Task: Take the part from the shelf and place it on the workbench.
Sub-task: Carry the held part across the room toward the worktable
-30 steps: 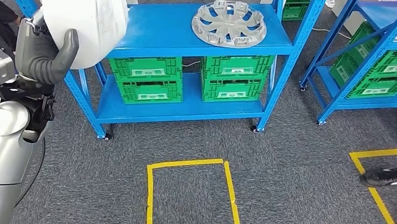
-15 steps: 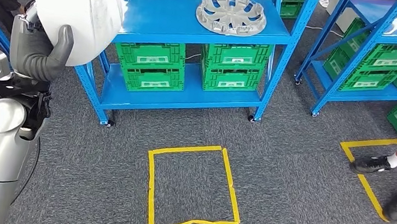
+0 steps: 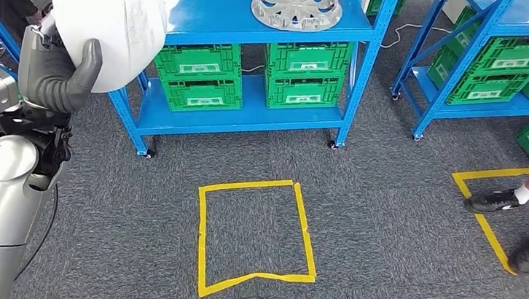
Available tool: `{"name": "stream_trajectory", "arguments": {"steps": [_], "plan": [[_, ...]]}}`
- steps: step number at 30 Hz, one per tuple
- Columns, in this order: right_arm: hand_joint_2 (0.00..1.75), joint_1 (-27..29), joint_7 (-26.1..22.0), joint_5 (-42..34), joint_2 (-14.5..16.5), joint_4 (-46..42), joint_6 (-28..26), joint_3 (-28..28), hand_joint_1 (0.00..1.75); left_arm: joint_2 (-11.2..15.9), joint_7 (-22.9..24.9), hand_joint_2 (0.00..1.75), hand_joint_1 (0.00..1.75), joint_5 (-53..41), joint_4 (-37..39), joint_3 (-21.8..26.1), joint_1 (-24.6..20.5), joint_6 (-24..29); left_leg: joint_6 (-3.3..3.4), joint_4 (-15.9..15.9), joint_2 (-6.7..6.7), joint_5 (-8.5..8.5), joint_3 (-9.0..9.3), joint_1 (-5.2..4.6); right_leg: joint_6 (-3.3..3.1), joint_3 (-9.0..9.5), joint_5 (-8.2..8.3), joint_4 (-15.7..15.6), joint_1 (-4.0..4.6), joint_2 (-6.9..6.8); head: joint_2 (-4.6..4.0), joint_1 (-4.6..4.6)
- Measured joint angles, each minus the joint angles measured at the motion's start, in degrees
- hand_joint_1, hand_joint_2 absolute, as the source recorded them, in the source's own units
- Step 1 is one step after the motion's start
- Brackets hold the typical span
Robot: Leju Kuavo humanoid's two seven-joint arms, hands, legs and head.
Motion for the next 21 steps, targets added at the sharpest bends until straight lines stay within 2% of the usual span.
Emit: {"name": "stream_trajectory", "arguments": {"steps": [1, 2, 3, 4, 5, 6, 7, 8, 9, 11, 12, 13, 14, 15, 16, 17, 18, 19, 20, 21], "plan": [[0.00, 0.0, 0.0, 0.0, 0.0, 0.0, 0.0, 0.0, 0.00, 0.0, 0.0, 1.75, 1.75, 0.0, -0.1, 0.0, 0.0, 0.0, 0.56, -3.8, 0.00, 0.56, 3.06, -0.20, 0.04, -0.77, 0.70, 0.0, 0.11, -0.01, 0.00, 0.02], [0.00, 0.0, 0.0, 0.0, 0.0, 0.0, 0.0, 0.0, 0.00, 0.0, 0.0, 1.75, 1.75, 0.0, -0.2, 0.0, 0.0, 0.1, 1.05, -8.4, 0.03, 0.34, 6.45, -0.41, 0.17, -1.40, 1.39, 0.1, 0.23, 0.00, 0.00, 0.03], [0.00, 0.0, -0.1, 0.1, 0.1, 0.0, 0.1, 0.0, 0.00, 0.0, 0.0, 1.75, 1.75, 0.0, -0.4, 0.0, 0.0, 0.2, 1.46, -12.1, 0.04, -0.36, 8.82, -0.67, 0.42, -1.74, 2.05, 0.0, 0.23, -0.01, 0.00, 0.05], [0.00, 0.0, -0.1, 0.1, 0.1, 0.0, 0.2, 0.0, 0.00, 0.0, 0.0, 1.75, 1.75, 0.0, -0.6, 0.0, -0.1, 0.2, 1.81, -14.6, 0.06, -1.23, 10.20, -0.88, 0.76, -1.90, 2.69, -0.2, 0.13, -0.04, 0.00, 0.02], [0.00, 0.1, -0.1, 0.1, 0.2, 0.0, 0.3, 0.0, 0.00, 0.1, 0.0, 1.75, 1.75, 0.0, -0.7, -0.1, -0.1, 0.3, 2.04, -15.7, 0.06, -1.27, 10.56, -1.04, 1.16, -1.93, 3.31, -0.5, 0.02, -0.07, 0.00, -0.03], [0.00, 0.1, -0.1, 0.2, 0.2, 0.0, 0.4, 0.0, 0.00, 0.2, 0.0, 1.75, 1.75, 0.0, -0.7, -0.1, -0.1, 0.3, 2.42, -15.9, 0.12, -0.62, 10.15, -0.98, 1.57, -1.97, 3.87, -0.8, -0.10, -0.06, 0.00, -0.14], [0.00, 0.2, -0.1, 0.2, 0.2, 0.0, 0.4, 0.0, 0.00, 0.3, 0.0, 1.75, 1.75, -0.1, -0.7, -0.1, -0.2, 0.3, 2.85, -16.3, 0.22, 0.13, 9.92, -0.86, 1.92, -2.19, 3.61, -0.7, -0.15, 0.06, 0.00, -0.23], [0.00, 0.2, 0.0, 0.2, 0.2, 0.0, 0.5, 0.0, 0.00, 0.3, 0.0, 1.75, 1.75, -0.1, -0.7, -0.1, -0.1, 0.4, 3.24, -16.6, 0.32, 1.04, 9.44, -0.67, 2.24, -2.64, 2.11, 0.2, -0.17, 0.18, 0.00, -0.19], [0.00, 0.2, 0.0, 0.3, 0.2, 0.0, 0.5, 0.0, 0.00, 0.3, 0.0, 1.75, 1.75, -0.1, -0.7, -0.1, -0.1, 0.4, 3.52, -16.8, 0.41, 2.02, 8.77, -0.45, 2.57, -3.32, -0.44, 2.3, -0.23, 0.30, 0.01, -0.16], [0.00, 0.2, 0.0, 0.3, 0.3, 0.0, 0.6, 0.0, 0.00, 0.4, 0.1, 1.75, 1.75, -0.1, -0.8, -0.1, -0.1, 0.4, 3.68, -16.7, 0.43, 3.66, 6.87, -0.38, 3.23, -4.87, -6.66, 9.1, -0.53, 0.39, 0.01, 0.00], [0.00, 0.2, 0.0, 0.3, 0.3, 0.0, 0.6, 0.0, 0.00, 0.4, 0.1, 1.75, 1.75, -0.1, -0.8, -0.1, 0.0, 0.4, 3.60, -16.5, 0.44, 4.42, 5.78, -0.34, 3.52, -5.28, -8.33, 12.6, -0.69, 0.38, 0.01, 0.00], [0.00, 0.2, 0.0, 0.3, 0.2, 0.0, 0.6, 0.0, 0.00, 0.4, 0.1, 1.75, 1.75, -0.1, -0.7, -0.1, 0.0, 0.4, 3.48, -16.3, 0.45, 5.13, 4.64, -0.27, 3.77, -5.18, -8.61, 15.1, -0.82, 0.37, 0.00, 0.00], [0.00, 0.1, 0.0, 0.3, 0.2, 0.0, 0.6, 0.0, 0.00, 0.4, 0.1, 1.75, 1.75, -0.1, -0.7, -0.1, 0.1, 0.4, 3.30, -15.9, 0.46, 5.79, 3.42, -0.17, 3.96, -4.30, -7.67, 15.9, -0.93, 0.37, 0.00, 0.01], [0.00, 0.1, 0.0, 0.3, 0.2, 0.0, 0.6, 0.0, 0.00, 0.4, 0.2, 1.75, 1.75, -0.1, -0.7, -0.1, 0.1, 0.4, 3.07, -15.4, 0.47, 6.42, 2.17, -0.03, 4.12, -2.52, -6.12, 15.0, -1.05, 0.37, 0.00, 0.01], [0.00, 0.1, 0.0, 0.3, 0.2, 0.0, 0.6, 0.0, 0.00, 0.4, 0.2, 1.75, 1.75, -0.2, -0.6, -0.1, 0.1, 0.4, 2.78, -14.9, 0.48, 6.98, 0.98, 0.10, 4.26, 0.25, -5.12, 12.2, -1.18, 0.37, 0.00, 0.01], [0.00, 0.0, 0.1, 0.3, 0.2, 0.0, 0.6, 0.0, 0.00, 0.4, 0.2, 1.75, 1.75, -0.2, -0.7, -0.1, 0.1, 0.5, 2.42, -14.3, 0.46, 7.47, -0.09, 0.15, 4.34, 3.46, -5.40, 8.1, -1.21, 0.41, 0.00, 0.05], [0.00, -0.1, 0.1, 0.3, 0.2, 0.0, 0.6, 0.0, 0.00, 0.4, 0.2, 1.75, 1.75, -0.2, -0.7, -0.2, 0.1, 0.5, 2.03, -13.9, 0.46, 7.92, -0.80, 0.16, 3.97, 5.92, -6.21, 4.6, -1.12, 0.51, 0.00, 0.03], [0.00, -0.2, 0.2, 0.3, 0.2, 0.0, 0.6, 0.0, 0.00, 0.4, 0.2, 1.75, 1.75, -0.3, -0.7, -0.2, 0.0, 0.5, 1.63, -13.6, 0.47, 8.38, -1.22, 0.10, 3.50, 7.50, -7.35, 2.0, -1.04, 0.61, 0.00, 0.04], [0.00, -0.3, 0.4, 0.4, 0.2, 0.0, 0.6, 0.0, 0.00, 0.4, 0.1, 1.75, 1.75, -0.3, -0.6, -0.2, -0.1, 0.6, 1.25, -13.6, 0.48, 8.88, -1.38, 0.08, 2.88, 7.95, -8.03, 0.7, -0.85, 0.71, 0.00, 0.06], [0.00, -0.3, 0.5, 0.4, 0.2, 0.0, 0.6, 0.0, 0.00, 0.3, 0.1, 1.75, 1.75, -0.4, -0.5, -0.3, -0.1, 0.6, 0.88, -13.8, 0.49, 9.45, -1.38, 0.13, 2.12, 7.56, -7.71, 0.6, -0.77, 0.75, 0.00, 0.05]]}}
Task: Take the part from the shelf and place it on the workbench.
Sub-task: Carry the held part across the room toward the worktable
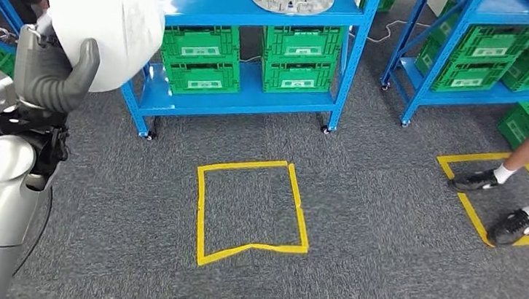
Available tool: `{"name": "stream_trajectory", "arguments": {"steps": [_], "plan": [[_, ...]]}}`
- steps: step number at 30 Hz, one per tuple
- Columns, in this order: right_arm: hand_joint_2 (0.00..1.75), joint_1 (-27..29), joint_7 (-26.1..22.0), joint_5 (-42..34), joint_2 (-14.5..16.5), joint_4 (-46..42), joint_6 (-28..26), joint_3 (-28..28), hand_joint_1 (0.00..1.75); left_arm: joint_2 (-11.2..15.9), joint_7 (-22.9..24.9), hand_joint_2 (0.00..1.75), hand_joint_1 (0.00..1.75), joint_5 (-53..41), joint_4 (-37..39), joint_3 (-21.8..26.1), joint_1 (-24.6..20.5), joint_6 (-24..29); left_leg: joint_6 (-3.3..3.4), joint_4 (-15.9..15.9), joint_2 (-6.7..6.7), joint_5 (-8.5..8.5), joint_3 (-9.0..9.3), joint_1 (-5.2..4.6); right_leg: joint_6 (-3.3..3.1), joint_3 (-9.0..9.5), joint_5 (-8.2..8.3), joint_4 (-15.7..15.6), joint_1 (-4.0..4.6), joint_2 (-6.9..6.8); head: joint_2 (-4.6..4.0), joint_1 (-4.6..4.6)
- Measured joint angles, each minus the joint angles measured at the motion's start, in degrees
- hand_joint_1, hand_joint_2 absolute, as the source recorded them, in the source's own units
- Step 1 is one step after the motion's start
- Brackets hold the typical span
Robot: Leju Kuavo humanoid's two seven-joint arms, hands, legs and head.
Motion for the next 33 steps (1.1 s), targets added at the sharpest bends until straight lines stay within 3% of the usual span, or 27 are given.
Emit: {"name": "stream_trajectory", "arguments": {"steps": [2, 4, 6, 7, 8, 10, 11, 13, 14, 16, 18, 21, 22, 23, 24, 26, 28, 31, 33], "plan": [[0.00, 0.0, 0.1, 0.2, 0.0, 0.0, 0.3, 0.0, 0.00, 0.0, 0.0, 1.75, 1.75, -0.1, 0.2, -0.1, 0.1, 0.1, -0.66, 0.5, -0.12, -0.93, -0.51, 0.18, -0.99, -0.88, 1.19, -0.2, -0.06, -0.26, 0.00, -0.01], [0.00, 0.0, 0.0, 0.6, 0.0, 0.0, 0.7, 0.0, 0.00, 0.1, 0.0, 1.75, 1.75, -0.1, 0.4, -0.2, 0.2, 0.1, -1.17, 4.6, -0.23, -6.08, -1.92, 0.26, -1.67, -2.24, 2.67, -0.4, -0.18, -0.50, 0.00, -0.09], [0.00, 0.0, -0.4, 1.2, -0.1, 0.0, 1.5, 0.0, 0.00, 0.1, 0.1, 1.75, 1.75, -0.1, 0.5, -0.2, 0.3, -0.1, -1.47, 12.0, -0.26, -11.10, -3.41, 0.25, -1.84, -4.00, 4.06, -0.4, -0.11, -0.54, 0.01, -0.10], [0.00, 0.0, -0.8, 1.7, -0.1, 0.0, 2.0, 0.1, 0.00, 0.1, 0.1, 1.75, 1.75, -0.2, 0.5, -0.2, 0.4, -0.5, -1.51, 15.1, -0.26, -11.56, -3.62, 0.24, -1.85, -4.96, 4.74, -0.3, -0.06, -0.64, 0.01, -0.10], [0.00, 0.0, -1.1, 2.2, -0.1, 0.0, 2.5, 0.1, 0.00, 0.3, 0.3, 1.75, 1.75, -0.3, 0.5, -0.2, 0.6, -1.0, -1.45, 16.8, -0.26, -10.60, -3.17, 0.22, -1.84, -5.88, 5.45, -0.3, -0.01, -0.83, 0.01, -0.10], [0.00, 0.1, -1.7, 3.0, -0.1, 0.0, 3.6, 0.4, 0.00, 0.5, 0.6, 1.75, 1.75, -0.4, 0.5, -0.3, 0.8, -1.9, -1.00, 14.5, 0.02, -7.52, 0.41, 0.15, -1.70, -7.39, 6.69, -0.3, 0.08, -1.29, 0.00, -0.11], [0.00, 0.1, -1.8, 3.3, -0.2, 0.0, 3.9, 0.5, 0.00, 0.6, 0.7, 1.75, 1.75, -0.4, 0.5, -0.3, 0.7, -2.0, -0.64, 10.8, 0.58, -7.31, 3.69, -0.02, -1.54, -7.86, 7.18, -0.2, 0.15, -1.52, 0.00, -0.11], [0.00, 0.1, -2.0, 3.7, -0.2, 0.0, 4.4, 0.6, 0.00, 0.5, 0.7, 1.75, 1.75, -0.4, 0.2, -0.3, 0.4, -2.1, 0.12, 2.6, 1.69, -9.48, 9.74, -0.46, -0.99, -8.27, 7.97, -0.1, 0.31, -2.08, 0.00, -0.09], [0.00, 0.1, -2.0, 3.8, -0.2, 0.0, 4.5, 0.7, 0.00, 0.5, 0.7, 1.75, 1.75, -0.4, 0.1, -0.3, 0.2, -2.1, 0.48, 0.0, 1.88, -10.62, 11.35, -0.67, -0.64, -8.29, 8.33, -0.1, 0.32, -2.47, 0.00, -0.09], [0.00, 0.1, -1.9, 3.9, -0.3, 0.0, 4.6, 0.9, 0.00, 0.6, 0.7, 1.75, 1.75, -0.5, 0.0, -0.3, 0.1, -2.1, 1.26, -1.6, 1.33, -10.74, 11.43, -0.70, 0.10, -8.35, 8.93, -0.2, 0.20, -3.17, 0.00, -0.09], [0.00, 0.1, -1.7, 3.9, -0.5, 0.0, 4.6, 1.1, 0.00, 0.6, 0.9, 1.75, 1.75, -0.6, 0.1, -0.3, 0.2, -2.2, 2.07, -1.9, 0.66, -9.70, 11.00, -0.48, 0.78, -9.22, 7.39, 1.6, 0.06, -2.58, 0.00, -0.08], [0.00, 0.1, -1.6, 4.0, -0.6, 0.0, 4.7, 1.3, 0.00, 0.6, 1.0, 1.75, 1.75, -0.6, 0.1, -0.3, 0.4, -2.2, 2.56, -1.7, -0.47, -8.32, 9.62, -0.39, 1.49, -13.23, 0.99, 12.1, -0.09, -1.03, 0.00, -0.04], [0.00, 0.2, -1.6, 4.0, -0.6, 0.0, 4.7, 1.3, 0.00, 0.6, 1.1, 1.75, 1.75, -0.6, 0.1, -0.3, 0.7, -2.3, 2.51, -1.6, -0.90, -8.01, 9.10, -0.41, 1.58, -14.11, -0.22, 15.0, -0.09, -0.89, 0.00, -0.04], [0.00, 0.2, -1.6, 4.0, -0.7, 0.0, 4.7, 1.4, 0.00, 0.6, 1.1, 1.75, 1.75, -0.6, 0.1, -0.3, 0.9, -2.3, 2.43, -1.3, -1.32, -7.81, 8.66, -0.42, 1.57, -13.97, -0.32, 15.8, -0.07, -0.82, 0.00, -0.04], [0.00, 0.2, -1.6, 4.0, -0.7, 0.0, 4.7, 1.4, 0.00, 0.6, 1.1, 1.75, 1.75, -0.6, 0.1, -0.3, 1.0, -2.3, 2.34, -1.1, -1.74, -7.69, 8.28, -0.41, 1.47, -12.60, 0.58, 14.2, -0.07, -0.72, 0.00, -0.04], [0.00, 0.1, -1.6, 4.0, -0.8, 0.0, 4.7, 1.4, 0.00, 0.6, 1.1, 1.75, 1.75, -0.6, 0.1, -0.3, 1.1, -2.4, 2.10, -0.5, -2.46, -7.62, 7.75, -0.40, 1.06, -7.68, 3.14, 6.6, -0.08, 0.23, 0.00, -0.04], [0.00, 0.1, -1.6, 4.0, -0.9, 0.0, 4.7, 1.5, 0.00, 0.6, 1.1, 1.75, 1.75, -0.7, 0.1, -0.3, 1.1, -2.4, 1.62, -0.1, -3.07, -7.58, 7.36, -0.48, 0.51, -4.53, 4.23, 1.1, 0.03, 1.06, 0.00, -0.09], [0.00, 0.1, -1.4, 4.0, -0.9, 0.0, 4.7, 1.5, 0.00, 0.6, 1.2, 1.75, 1.75, -1.2, 0.1, -0.3, 1.1, -2.4, 0.60, -0.3, -3.72, -7.28, 7.00, -0.40, -0.45, -4.20, 4.48, 0.0, 0.21, 0.38, 0.00, -0.09], [0.00, 0.0, -1.3, 3.9, -0.9, 0.0, 4.7, 1.5, 0.00, 0.6, 1.2, 1.75, 1.75, -1.5, 0.1, -0.2, 1.0, -2.5, -0.02, 1.1, -2.84, -8.28, 6.14, -0.39, -1.22, -4.10, 4.88, -0.5, -0.03, -0.35, 0.00, -0.17]]}}
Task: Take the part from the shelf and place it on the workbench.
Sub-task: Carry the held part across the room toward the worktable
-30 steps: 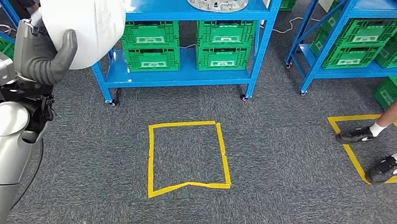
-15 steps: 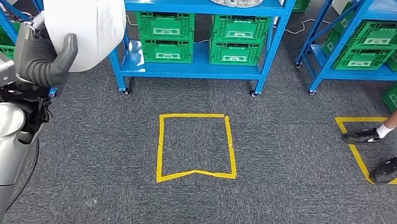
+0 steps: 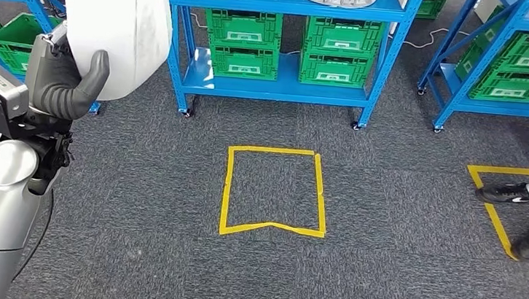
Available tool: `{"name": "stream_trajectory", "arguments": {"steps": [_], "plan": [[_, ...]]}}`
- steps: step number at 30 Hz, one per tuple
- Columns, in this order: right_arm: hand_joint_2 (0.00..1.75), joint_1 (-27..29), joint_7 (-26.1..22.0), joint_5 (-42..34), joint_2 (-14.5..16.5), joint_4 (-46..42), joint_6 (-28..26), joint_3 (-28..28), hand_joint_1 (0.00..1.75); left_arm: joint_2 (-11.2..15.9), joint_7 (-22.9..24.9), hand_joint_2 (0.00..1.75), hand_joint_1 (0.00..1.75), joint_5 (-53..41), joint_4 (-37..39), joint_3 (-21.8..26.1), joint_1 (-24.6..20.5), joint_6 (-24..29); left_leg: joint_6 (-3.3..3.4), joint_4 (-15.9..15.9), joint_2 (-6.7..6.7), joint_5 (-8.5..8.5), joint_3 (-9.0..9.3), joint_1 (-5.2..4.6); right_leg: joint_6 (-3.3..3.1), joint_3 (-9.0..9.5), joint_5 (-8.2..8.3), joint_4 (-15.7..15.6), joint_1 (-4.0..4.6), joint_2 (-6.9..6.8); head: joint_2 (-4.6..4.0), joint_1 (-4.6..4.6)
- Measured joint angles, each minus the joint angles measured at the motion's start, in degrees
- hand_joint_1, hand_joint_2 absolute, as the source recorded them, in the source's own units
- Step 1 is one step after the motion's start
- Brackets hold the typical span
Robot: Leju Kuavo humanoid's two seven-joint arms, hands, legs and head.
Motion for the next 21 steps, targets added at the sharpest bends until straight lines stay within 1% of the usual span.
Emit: {"name": "stream_trajectory", "arguments": {"steps": [1, 2, 3, 4, 5, 6, 7, 8, 9, 10, 11, 13, 14, 15, 16, 17, 18, 19, 20, 21], "plan": [[0.00, 0.0, 0.0, 0.0, 0.0, 0.0, 0.0, 0.0, 0.00, 0.0, 0.0, 1.75, 1.75, -0.1, 0.0, 0.0, 0.0, 0.0, -0.28, 2.2, 0.69, -1.36, -1.10, 0.04, -0.28, 0.01, 0.16, -0.2, -0.11, -0.37, 0.00, -0.06], [0.00, 0.0, 0.0, -0.1, 0.0, 0.0, 0.0, 0.0, 0.00, 0.0, 0.0, 1.75, 1.75, -0.3, 0.0, 0.0, 0.0, -0.1, -0.53, 5.6, 1.32, -3.12, -2.64, 0.15, -0.42, -0.04, 0.21, -0.3, -0.13, -0.70, 0.00, -0.11], [0.00, 0.0, 0.0, -0.1, 0.0, 0.0, 0.0, 0.0, 0.00, 0.0, 0.0, 1.75, 1.75, -0.4, 0.1, 0.0, 0.1, -0.2, -0.76, 9.4, 1.58, -4.83, -4.42, 0.28, -0.49, -0.11, 0.23, -0.3, -0.13, -1.07, 0.01, -0.14], [0.00, 0.1, 0.1, -0.2, 0.0, 0.0, 0.0, 0.0, 0.00, -0.1, 0.0, 1.75, 1.75, -0.6, 0.2, 0.0, 0.3, -0.2, -0.95, 12.5, 1.68, -5.94, -5.88, 0.41, -0.50, -0.16, 0.23, -0.3, -0.14, -1.49, 0.01, -0.15], [0.00, 0.2, 0.1, -0.2, 0.0, 0.0, 0.0, 0.0, 0.00, -0.1, 0.0, 1.75, 1.75, -0.7, 0.3, 0.0, 0.5, -0.4, -1.07, 14.1, 1.78, -6.07, -6.59, 0.51, -0.49, -0.20, 0.23, -0.2, -0.14, -1.94, 0.01, -0.15], [0.00, 0.3, 0.1, -0.2, 0.0, 0.0, 0.0, 0.0, 0.00, -0.1, 0.0, 1.75, 1.75, -0.8, 0.4, 0.0, 0.6, -0.5, -1.13, 13.4, 1.94, -5.14, -6.22, 0.60, -0.46, -0.21, 0.23, -0.2, -0.16, -2.40, 0.01, -0.15], [0.00, 0.3, 0.1, -0.3, 0.0, 0.0, 0.0, 0.0, 0.00, -0.1, 0.0, 1.75, 1.75, -0.9, 0.5, 0.0, 0.6, -0.6, -1.14, 10.7, 2.32, -3.42, -4.79, 0.65, -0.39, -0.20, 0.22, -0.1, -0.20, -2.85, 0.00, -0.14], [0.00, 0.3, 0.1, -0.3, 0.0, 0.0, 0.0, 0.0, 0.00, -0.1, 0.0, 1.75, 1.75, -1.0, 0.5, 0.0, 0.5, -0.6, -1.11, 6.8, 3.23, -1.52, -2.75, 0.67, -0.23, -0.20, 0.19, 0.0, -0.19, -3.28, 0.00, -0.15], [0.00, 0.2, 0.1, -0.3, 0.0, 0.0, 0.0, 0.0, 0.00, -0.1, -0.1, 1.75, 1.75, -1.1, 0.5, 0.0, 0.4, -0.7, -0.92, 3.0, 4.14, -0.19, -0.92, 0.51, 0.05, -0.23, 0.10, 0.2, -0.09, -3.66, 0.00, -0.16], [0.00, 0.2, 0.1, -0.3, 0.0, 0.0, 0.0, 0.0, 0.00, -0.2, -0.1, 1.75, 1.75, -1.3, 0.4, 0.0, 0.4, -0.7, -0.62, 0.3, 4.81, 0.60, 0.36, 0.40, 0.38, -0.28, 0.05, 0.3, 0.03, -4.06, 0.00, -0.11], [0.00, 0.2, 0.1, -0.3, 0.0, 0.0, 0.0, 0.0, 0.00, -0.3, -0.2, 1.75, 1.75, -1.4, 0.4, 0.0, 0.4, -0.8, -0.23, -1.1, 5.12, 0.83, 0.90, 0.25, 0.74, -0.31, 0.05, 0.4, 0.18, -4.47, 0.00, -0.04], [0.00, 0.3, 0.3, -0.3, 0.0, 0.0, 0.1, 0.0, 0.00, -0.3, -0.2, 1.75, 1.75, -1.6, 0.4, 0.0, 0.5, -1.0, 0.67, -1.4, 4.20, 1.03, 0.65, 0.09, 1.44, -0.30, 0.21, 0.2, 0.23, -5.37, 0.00, 0.08], [0.00, 0.3, 0.4, -0.2, 0.0, 0.0, 0.1, 0.0, 0.00, -0.3, -0.2, 1.75, 1.75, -1.7, 0.4, 0.0, 0.6, -1.1, 1.09, -1.5, 3.70, 1.27, 0.52, 0.12, 1.82, -0.41, 0.00, 0.4, 0.12, -5.16, 0.00, 0.08], [0.00, 0.3, 0.5, -0.2, 0.1, 0.0, 0.2, 0.0, 0.00, -0.2, -0.2, 1.75, 1.75, -1.9, 0.4, 0.0, 0.7, -1.2, 1.49, -1.6, 3.22, 1.51, 0.42, 0.21, 2.15, -0.84, -0.80, 1.4, 0.00, -4.34, 0.00, 0.09], [0.00, 0.3, 0.7, -0.1, 0.1, 0.0, 0.2, 0.0, 0.00, -0.2, -0.2, 1.75, 1.75, -2.0, 0.3, 0.1, 0.8, -1.2, 1.84, -1.7, 2.76, 1.75, 0.35, 0.33, 2.41, -1.77, -2.24, 3.6, -0.09, -3.16, 0.00, 0.14], [0.00, 0.4, 0.8, 0.1, 0.1, 0.0, 0.3, 0.0, 0.00, -0.2, -0.2, 1.75, 1.75, -2.0, 0.2, 0.0, 1.1, -1.2, 2.07, -1.7, 2.29, 1.89, 0.25, 0.39, 2.60, -3.26, -4.15, 6.9, -0.15, -1.79, 0.00, 0.18], [0.00, 0.5, 0.8, 0.2, 0.1, 0.0, 0.3, 0.0, 0.00, -0.2, -0.2, 1.75, 1.75, -2.1, 0.1, 0.0, 1.4, -1.2, 2.22, -1.7, 1.79, 1.98, 0.13, 0.34, 2.65, -5.04, -6.10, 11.0, -0.13, -0.95, 0.00, 0.21], [0.00, 0.6, 0.9, 0.4, 0.1, 0.0, 0.4, 0.0, 0.00, -0.2, -0.1, 1.75, 1.75, -2.1, -0.1, 0.1, 2.0, -1.2, 2.29, -1.6, 1.25, 2.03, 0.03, 0.27, 2.65, -6.68, -7.46, 14.5, -0.08, -0.58, 0.00, 0.23], [0.00, 0.7, 1.0, 0.5, 0.1, 0.0, 0.4, 0.0, 0.00, -0.1, -0.1, 1.75, 1.75, -2.1, -0.3, 0.1, 2.6, -1.2, 2.33, -1.5, 0.68, 2.05, -0.05, 0.20, 2.57, -7.64, -7.85, 16.6, -0.03, -0.46, 0.00, 0.22], [0.00, 0.8, 1.0, 0.6, 0.1, 0.0, 0.4, 0.0, 0.00, 0.0, -0.1, 1.75, 1.75, -2.2, -0.6, 0.1, 3.2, -1.2, 2.34, -1.5, 0.09, 2.06, -0.09, 0.15, 2.42, -7.55, -7.14, 16.4, 0.02, -0.38, 0.00, 0.22]]}}
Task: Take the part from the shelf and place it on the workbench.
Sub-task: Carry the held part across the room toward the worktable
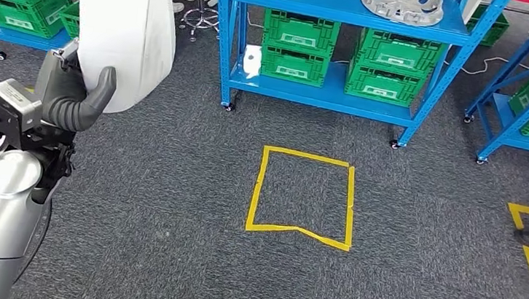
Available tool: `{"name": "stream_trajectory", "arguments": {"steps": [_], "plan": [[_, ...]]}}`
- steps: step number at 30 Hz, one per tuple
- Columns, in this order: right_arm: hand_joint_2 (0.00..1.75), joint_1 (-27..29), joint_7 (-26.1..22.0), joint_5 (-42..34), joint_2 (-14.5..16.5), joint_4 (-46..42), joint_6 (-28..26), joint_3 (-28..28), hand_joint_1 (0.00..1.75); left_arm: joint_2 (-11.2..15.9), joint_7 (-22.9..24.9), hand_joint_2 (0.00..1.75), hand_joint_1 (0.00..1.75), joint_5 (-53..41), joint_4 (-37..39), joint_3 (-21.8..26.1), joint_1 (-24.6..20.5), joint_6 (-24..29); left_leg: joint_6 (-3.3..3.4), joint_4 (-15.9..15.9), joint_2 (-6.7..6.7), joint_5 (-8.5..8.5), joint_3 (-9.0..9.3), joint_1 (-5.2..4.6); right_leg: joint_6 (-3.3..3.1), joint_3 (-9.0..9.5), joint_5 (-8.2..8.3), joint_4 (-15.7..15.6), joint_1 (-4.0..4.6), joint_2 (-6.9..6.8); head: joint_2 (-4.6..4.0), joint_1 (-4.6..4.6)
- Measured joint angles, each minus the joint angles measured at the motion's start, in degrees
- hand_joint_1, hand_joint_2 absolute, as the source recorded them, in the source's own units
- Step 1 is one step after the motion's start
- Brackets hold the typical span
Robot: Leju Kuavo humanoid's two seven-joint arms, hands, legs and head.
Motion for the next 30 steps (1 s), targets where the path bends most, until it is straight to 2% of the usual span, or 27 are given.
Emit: {"name": "stream_trajectory", "arguments": {"steps": [1, 2, 4, 5, 6, 7, 8, 10, 12, 13, 14, 15, 16, 17, 19, 20, 21, 23, 25, 27, 28, 29, 30], "plan": [[0.00, 0.0, 0.0, 0.0, 0.0, 0.0, 0.0, 0.0, 0.00, 0.1, 0.0, 1.75, 1.75, 0.0, -0.4, 0.1, 0.5, 0.0, -0.01, 0.1, -0.60, 0.00, -0.01, -0.02, -0.22, 1.23, 1.67, -2.5, 0.03, 0.21, 0.00, 0.01], [0.00, 0.0, 0.0, 0.1, 0.0, 0.0, 0.0, 0.0, 0.00, 0.1, 0.1, 1.75, 1.75, 0.0, -0.7, 0.2, 0.9, 0.0, -0.05, 0.2, -1.20, -0.01, -0.03, 0.01, -0.54, 3.27, 3.75, -6.6, 0.07, 0.95, 0.00, 0.01], [0.00, 0.0, 0.0, 0.1, -0.1, 0.0, -0.1, 0.0, 0.00, 0.1, 0.3, 1.75, 1.75, 0.0, -1.4, 0.3, 1.2, 0.1, -0.44, 0.3, -2.31, 0.03, -0.27, 0.00, -1.08, 6.82, 6.09, -13.9, 0.07, 3.05, 0.00, -0.01], [0.00, 0.0, 0.1, 0.0, -0.1, 0.0, -0.1, 0.0, 0.00, 0.1, 0.6, 1.75, 1.75, -0.1, -1.7, 0.4, 1.4, 0.1, -0.77, 0.3, -2.83, 0.11, -0.46, 0.07, -1.22, 7.67, 6.32, -15.7, 0.13, 3.73, 0.00, -0.02], [0.00, 0.0, 0.1, 0.0, -0.2, 0.0, -0.2, 0.0, 0.00, 0.1, 0.8, 1.75, 1.75, -0.1, -2.0, 0.4, 1.6, 0.2, -1.19, 0.2, -3.36, 0.26, -0.64, 0.15, -1.32, 7.87, 6.13, -16.1, 0.21, 3.75, 0.00, -0.01], [0.00, 0.0, 0.1, 0.0, -0.2, 0.0, -0.2, 0.0, 0.00, 0.1, 1.0, 1.75, 1.75, -0.2, -2.3, 0.5, 1.8, 0.2, -1.62, 0.1, -3.94, 0.45, -0.75, 0.25, -1.47, 7.95, 6.29, -16.3, 0.22, 3.17, 0.00, 0.02], [0.00, 0.0, 0.2, -0.1, -0.1, 0.0, -0.2, 0.0, 0.00, 0.1, 1.2, 1.75, 1.75, -0.3, -2.5, 0.7, 1.9, 0.2, -1.96, 0.1, -3.90, 0.47, -0.91, 0.30, -1.75, 8.13, 6.47, -16.6, 0.14, 2.58, 0.00, 0.03], [0.00, -0.1, 0.1, -0.3, 0.0, 0.0, -0.3, 0.0, 0.00, -0.1, 1.6, 1.75, 1.75, -0.5, -2.8, 1.0, 1.7, 0.1, -2.54, 2.3, -1.78, -0.97, -2.06, 0.15, -2.44, 8.49, 6.79, -17.2, -0.17, 1.38, 0.00, -0.20], [0.00, 0.0, 0.0, -0.6, 0.0, 0.0, -0.3, 0.0, 0.00, -0.4, 1.9, 1.75, 1.75, -0.5, -2.7, 1.1, 1.5, -0.2, -3.04, 8.7, 0.89, -4.32, -5.10, 0.24, -2.83, 8.65, 6.78, -17.3, -0.23, 0.21, 0.00, -0.47], [0.00, 0.0, 0.0, -0.7, 0.0, 0.0, -0.3, -0.1, 0.00, -0.6, 2.1, 1.75, 1.75, -0.6, -2.5, 1.1, 1.5, -0.5, -3.30, 12.4, 1.38, -5.76, -6.85, 0.41, -2.89, 8.64, 6.74, -17.3, -0.23, -0.40, 0.00, -0.48], [0.00, 0.1, -0.1, -0.8, 0.0, 0.0, -0.3, -0.1, 0.00, -0.7, 2.3, 1.75, 1.75, -0.6, -2.4, 1.1, 1.5, -0.6, -3.50, 14.7, 1.59, -6.34, -7.99, 0.58, -2.90, 8.63, 6.71, -17.3, -0.25, -1.00, 0.00, -0.49], [0.00, 0.1, -0.1, -0.9, 0.0, 0.0, -0.3, -0.1, 0.00, -0.9, 2.4, 1.75, 1.75, -0.7, -2.2, 1.1, 1.6, -0.8, -3.67, 15.1, 1.77, -5.88, -8.16, 0.73, -2.86, 8.63, 6.67, -17.2, -0.28, -1.60, 0.00, -0.49], [0.00, 0.1, -0.1, -0.9, 0.0, 0.0, -0.3, -0.1, 0.00, -1.0, 2.4, 1.75, 1.75, -0.7, -2.0, 1.0, 1.6, -0.8, -3.79, 13.2, 2.03, -4.44, -7.15, 0.87, -2.76, 8.67, 6.61, -17.2, -0.34, -2.14, 0.00, -0.49], [0.00, 0.0, -0.1, -1.0, 0.0, 0.0, -0.3, -0.1, 0.00, -1.2, 2.4, 1.75, 1.75, -0.7, -2.0, 1.0, 1.5, -0.8, -3.88, 9.5, 2.62, -2.46, -5.13, 0.96, -2.58, 8.73, 6.49, -17.1, -0.42, -2.65, 0.00, -0.49], [0.00, 0.0, -0.1, -1.0, 0.0, 0.0, -0.4, -0.1, 0.00, -1.5, 2.4, 1.75, 1.75, -0.7, -1.9, 1.0, 1.4, -0.9, -3.58, 2.4, 4.21, -0.12, -1.40, 0.74, -1.93, 8.77, 6.16, -16.7, -0.30, -3.42, 0.00, -0.50], [0.00, 0.0, -0.1, -1.0, -0.1, 0.0, -0.4, -0.1, 0.00, -1.6, 2.4, 1.75, 1.75, -0.8, -1.9, 1.0, 1.4, -0.9, -3.22, 0.6, 4.60, 0.23, -0.50, 0.61, -1.54, 8.76, 6.07, -16.5, -0.15, -3.74, 0.00, -0.46], [0.00, 0.0, -0.1, -1.0, -0.1, 0.0, -0.4, -0.1, 0.00, -1.8, 2.4, 1.75, 1.75, -0.8, -1.8, 1.1, 1.4, -0.9, -2.76, 0.2, 4.53, 0.07, -0.42, 0.42, -1.17, 8.74, 6.08, -16.5, -0.03, -4.07, 0.00, -0.43], [0.00, 0.0, -0.1, -1.0, -0.1, 0.0, -0.4, -0.1, 0.00, -1.9, 2.4, 1.75, 1.75, -0.9, -1.8, 1.1, 1.4, -0.9, -1.88, 0.1, 3.47, 0.43, -0.70, 0.44, -0.45, 8.73, 6.09, -16.6, -0.11, -4.64, 0.00, -0.34], [0.00, -0.1, -0.2, -1.0, 0.0, 0.0, -0.4, -0.1, 0.00, -2.1, 2.4, 1.75, 1.75, -1.0, -1.8, 1.1, 1.3, -0.9, -1.12, -0.1, 2.61, 0.79, -0.82, 0.58, 0.13, 7.95, 4.57, -14.6, -0.38, -3.26, 0.00, -0.28], [0.00, 0.0, -0.2, -1.0, 0.0, 0.0, -0.4, -0.1, 0.00, -2.4, 2.4, 1.75, 1.75, -1.0, -1.7, 1.1, 1.2, -0.9, -0.64, -0.2, 1.74, 1.04, -1.00, 0.61, 0.34, 5.06, 0.99, -8.1, -0.44, -0.96, 0.00, -0.17], [0.00, 0.1, -0.2, -1.0, 0.0, 0.0, -0.4, -0.1, 0.00, -2.5, 2.4, 1.75, 1.75, -1.0, -1.7, 1.1, 1.2, -0.9, -0.50, -0.1, 1.25, 1.11, -1.16, 0.54, 0.33, 3.16, -0.73, -4.1, -0.38, -0.37, 0.00, -0.14], [0.00, 0.2, -0.1, -1.0, 0.0, 0.0, -0.4, -0.1, 0.00, -2.5, 2.4, 1.75, 1.75, -1.1, -1.6, 1.1, 1.3, -0.9, -0.43, -0.1, 0.70, 1.16, -1.29, 0.47, 0.26, 1.68, -1.65, -1.1, -0.27, -0.12, 0.00, -0.14], [0.00, 0.2, -0.1, -1.0, 0.0, 0.0, -0.4, -0.1, 0.00, -2.6, 2.4, 1.75, 1.75, -1.1, -1.5, 1.1, 1.3, -0.9, -0.40, 0.0, 0.11, 1.20, -1.39, 0.40, 0.12, 1.18, -1.46, -0.1, -0.18, 0.02, 0.00, -0.14]]}}
